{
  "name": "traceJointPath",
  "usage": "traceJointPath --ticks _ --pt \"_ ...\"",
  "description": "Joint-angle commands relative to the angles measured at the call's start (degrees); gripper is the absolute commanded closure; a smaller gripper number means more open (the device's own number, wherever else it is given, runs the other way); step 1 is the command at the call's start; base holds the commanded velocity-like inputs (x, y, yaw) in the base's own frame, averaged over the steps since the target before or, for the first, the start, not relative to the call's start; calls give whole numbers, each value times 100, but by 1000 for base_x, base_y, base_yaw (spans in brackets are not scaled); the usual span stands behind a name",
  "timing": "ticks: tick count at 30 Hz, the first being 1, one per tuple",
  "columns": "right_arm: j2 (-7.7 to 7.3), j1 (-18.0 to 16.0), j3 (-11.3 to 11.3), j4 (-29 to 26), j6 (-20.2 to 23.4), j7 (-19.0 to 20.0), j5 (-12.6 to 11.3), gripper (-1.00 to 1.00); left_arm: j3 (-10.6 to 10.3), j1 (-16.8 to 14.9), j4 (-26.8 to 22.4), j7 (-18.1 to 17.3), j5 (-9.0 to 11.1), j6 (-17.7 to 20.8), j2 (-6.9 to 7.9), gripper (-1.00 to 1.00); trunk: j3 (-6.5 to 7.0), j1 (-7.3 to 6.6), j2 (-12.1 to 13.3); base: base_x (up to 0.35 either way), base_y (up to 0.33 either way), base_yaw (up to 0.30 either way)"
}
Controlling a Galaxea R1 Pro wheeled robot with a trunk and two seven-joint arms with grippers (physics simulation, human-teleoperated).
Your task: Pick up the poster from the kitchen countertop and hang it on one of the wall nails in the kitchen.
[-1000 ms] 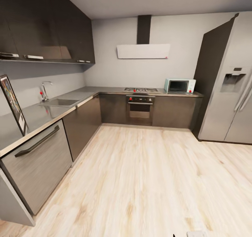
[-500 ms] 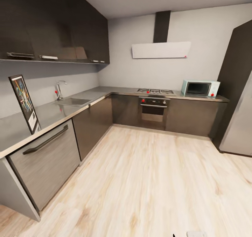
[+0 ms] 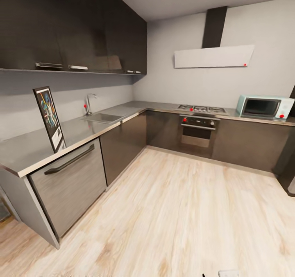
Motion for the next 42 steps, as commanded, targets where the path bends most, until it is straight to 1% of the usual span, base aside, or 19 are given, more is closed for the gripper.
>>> traceJointPath --ticks 1,30,34,42 --pt "-2 -3 6 2 -16 -6 8 -100 -2 2 -5 1 48 -13 0 -100 -5 0 -2 12 -12 293" --pt "-4 -3 6 1 -16 3 1 -100 1 2 -5 -6 48 -17 2 -100 -5 0 -2 10 5 292" --pt "-15 -3 1 8 -16 10 0 -100 0 2 -5 -7 47 -17 2 -100 -5 0 -2 185 154 125" --pt "-23 -3 -3 10 -16 12 -1 -100 -7 2 -5 -7 46 -17 2 -100 -5 0 -2 255 213 21"
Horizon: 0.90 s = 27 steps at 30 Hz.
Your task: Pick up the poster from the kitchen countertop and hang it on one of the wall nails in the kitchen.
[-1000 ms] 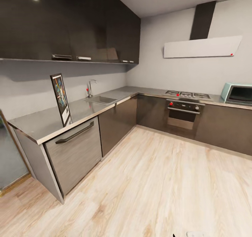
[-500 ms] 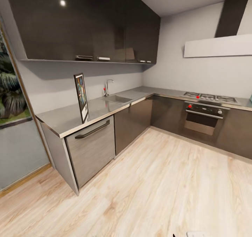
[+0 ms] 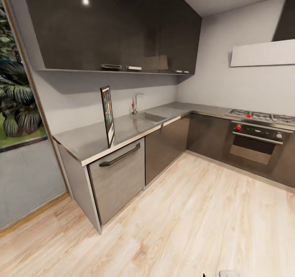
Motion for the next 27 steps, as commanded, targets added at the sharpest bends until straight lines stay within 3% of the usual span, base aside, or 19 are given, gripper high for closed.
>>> traceJointPath --ticks 1,11,18,19,21,22,23,25,27 --pt "-3 -3 5 2 -15 -4 6 -100 -7 1 -3 0 49 -10 2 -100 -5 3 -3 283 204 3" --pt "0 -3 10 0 -8 10 6 -100 4 1 -3 -2 52 -14 2 -100 -5 3 -3 296 187 1" --pt "-3 -3 -13 -12 -14 9 -4 -100 -35 1 -40 -23 55 -206 -1 -100 -5 3 -3 126 58 0" --pt "-20 -4 -32 -14 -17 1 -7 -100 -68 1 -994 -79 54 -181 -19 -100 -5 3 -3 38 17 0" --pt "-31 -4 -46 -14 -20 -7 -8 -100 -110 1 -1728 -114 53 -57 -34 -100 -5 3 -3 27 12 0" --pt "-50 -7 -67 -15 -22 -41 -10 -100 -164 1 -2856 -147 58 360 -59 -100 -5 3 -3 10 5 0" --pt "-62 -7 -69 -16 -20 -92 -10 -100 -177 1 -3382 -151 59 633 -96 -100 -5 3 -3 6 3 0" --pt "-94 -6 -72 -16 -17 -192 -11 -100 -189 1 -4037 -150 60 1086 -260 -100 -5 3 -3 4 2 0" --pt "-110 -8 -74 -16 -16 -249 -11 -100 -193 3 -4313 -145 60 1328 -432 -100 -5 3 -3 2 1 0"
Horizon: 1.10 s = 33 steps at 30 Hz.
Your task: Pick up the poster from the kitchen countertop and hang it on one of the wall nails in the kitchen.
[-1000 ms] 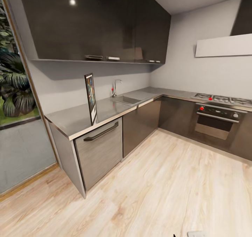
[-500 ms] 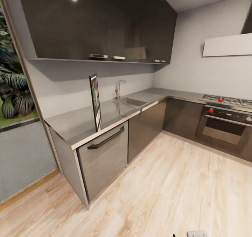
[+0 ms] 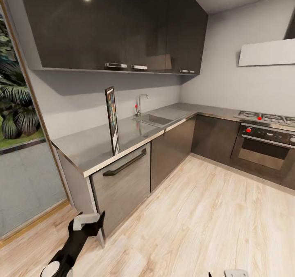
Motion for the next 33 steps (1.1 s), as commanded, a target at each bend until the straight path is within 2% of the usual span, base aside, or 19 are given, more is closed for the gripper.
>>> traceJointPath --ticks 1,2,3,5,10,12,13,17,21,22,23,24,26,28,30,31,32,33 --pt "-6 -3 2 2 -15 -41 5 -100 0 -2 -108 -11 48 132 -94 -100 -5 0 -3 2 1 0" --pt "-13 -4 1 2 -15 -58 5 -100 -1 -12 -184 -9 47 209 -184 -100 -5 0 -3 1 1 0" --pt "-22 -3 1 2 -14 -85 5 -100 -3 -56 -298 -3 45 325 -354 -100 -5 0 -3 0 0 0" --pt "-28 -4 0 2 -16 -102 5 -100 -4 -159 -375 1 42 398 -502 -100 -5 0 -3 0 0 0" --pt "-35 -3 3 2 -16 -123 5 -100 -5 -753 -467 -4 36 624 -786 -100 -5 0 -3 0 0 0" --pt "-36 -2 2 2 -17 -126 5 -100 -5 -1021 -483 -1 35 811 -857 -100 -5 0 -3 0 0 0" --pt "-37 -4 3 2 -18 -129 5 -100 -6 -1291 -491 11 34 1023 -902 -100 -5 0 -3 0 0 0" --pt "-36 -4 3 -1 -16 -131 5 -100 -6 -1838 -478 48 16 1344 -950 -100 -5 0 -3 0 0 0" --pt "-36 -2 4 -2 -15 -132 5 -100 -4 -2337 -460 74 -17 1489 -966 -100 -5 0 -3 0 0 0" --pt "-37 -1 4 0 -14 -133 5 -100 -1 -2550 -444 125 -55 1528 -966 -100 -5 0 -3 0 0 0" --pt "-37 0 4 1 -14 -133 5 -100 0 -2751 -424 235 -118 1558 -966 -100 -5 0 -3 0 0 0" --pt "-35 -1 4 -3 -14 -133 5 -100 2 -3088 -345 522 -345 1728 -966 -100 -5 0 -3 0 0 0" --pt "-36 -2 4 -4 -14 -133 5 -100 2 -3203 -312 609 -490 1854 -966 -100 -5 0 -3 0 0 0" --pt "-37 -3 4 -11 -18 -133 5 -100 23 -3357 -254 714 -778 2020 -947 -100 -5 0 -3 0 0 0" --pt "-39 -4 1 -15 -20 -133 5 -100 44 -3384 -244 727 -828 2047 -931 -100 -5 0 -3 0 0 0" --pt "-43 -2 -67 -20 -21 -131 2 -100 60 -3397 -236 725 -854 2057 -885 -100 -5 0 -3 13 0 0" --pt "-43 -4 -373 -28 -23 -119 -6 -100 76 -3406 -233 616 -870 2062 -823 -100 -5 0 -3 154 0 0" --pt "-43 -3 -557 -36 -23 -108 -12 -100 84 -3408 -232 491 -876 2064 -805 -100 -5 0 -3 116 0 0"
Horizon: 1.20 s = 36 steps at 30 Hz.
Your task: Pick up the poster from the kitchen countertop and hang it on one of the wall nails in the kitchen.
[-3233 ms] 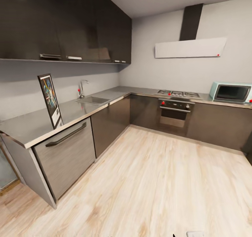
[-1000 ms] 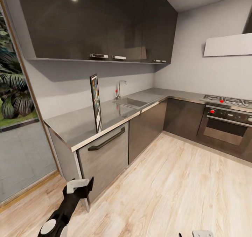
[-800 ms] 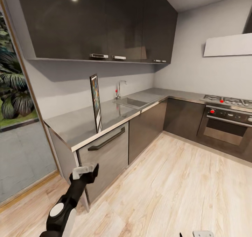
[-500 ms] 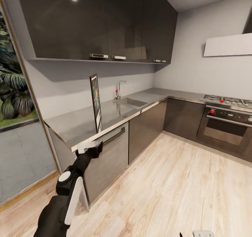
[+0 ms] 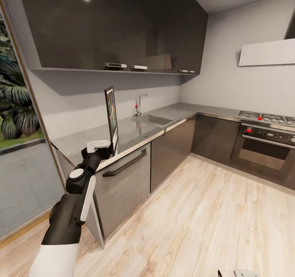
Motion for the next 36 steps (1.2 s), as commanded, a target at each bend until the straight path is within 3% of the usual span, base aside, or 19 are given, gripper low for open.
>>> traceJointPath --ticks 1,11,36 --pt "1 -3 -67 -1 -15 -12 2 -100 9 -5 -6 -62 -40 31 3 -100 -6 1 -3 93 0 0" --pt "5 1 -310 1 -171 2 13 -100 27 -8 -2 -288 -26 32 31 -100 -6 1 -3 60 -4 0" --pt "14 3 -319 40 -191 3 21 -100 37 -8 4 -314 -44 25 108 -100 -6 1 -3 151 -5 0"
